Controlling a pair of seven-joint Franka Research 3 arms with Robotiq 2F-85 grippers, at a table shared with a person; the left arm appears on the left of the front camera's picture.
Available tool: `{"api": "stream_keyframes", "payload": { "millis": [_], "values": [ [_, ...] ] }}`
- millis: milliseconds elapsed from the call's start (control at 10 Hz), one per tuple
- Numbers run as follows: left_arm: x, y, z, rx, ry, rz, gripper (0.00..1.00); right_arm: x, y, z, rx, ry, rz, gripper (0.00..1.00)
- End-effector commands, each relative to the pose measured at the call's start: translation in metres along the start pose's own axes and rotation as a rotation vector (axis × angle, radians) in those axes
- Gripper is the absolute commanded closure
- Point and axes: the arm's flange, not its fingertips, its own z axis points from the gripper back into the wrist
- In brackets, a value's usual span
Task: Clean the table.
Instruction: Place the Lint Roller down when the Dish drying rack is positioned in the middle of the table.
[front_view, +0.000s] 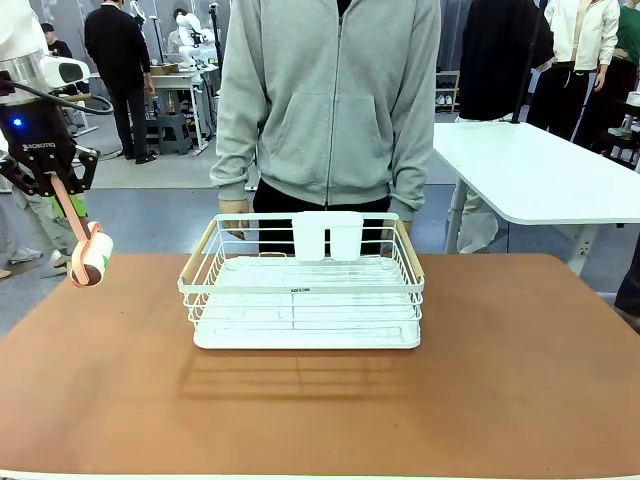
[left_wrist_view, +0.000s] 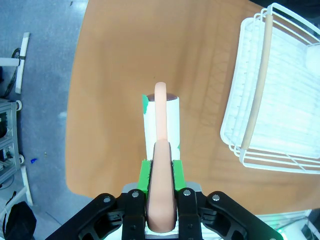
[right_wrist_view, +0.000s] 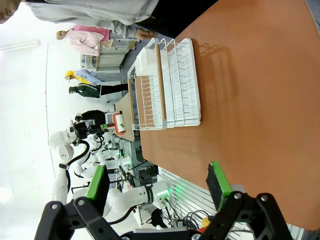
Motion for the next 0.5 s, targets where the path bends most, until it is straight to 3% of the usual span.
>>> {"api": "stream_keyframes", "payload": {
  "millis": [0, 300, 400],
  "values": [
    [-0.001, 0.002, 0.002, 0.007, -0.006, 0.001, 0.79, -0.002, 0.002, 0.000, 0.010, -0.001, 0.013, 0.00],
    [0.000, 0.000, 0.000, 0.000, 0.000, 0.000, 0.79, -0.002, 0.002, 0.000, 0.010, -0.001, 0.013, 0.00],
    [0.010, 0.000, -0.002, -0.093, 0.026, 0.139, 0.79, -0.002, 0.002, 0.000, 0.010, -0.001, 0.013, 0.00]
  ]
}}
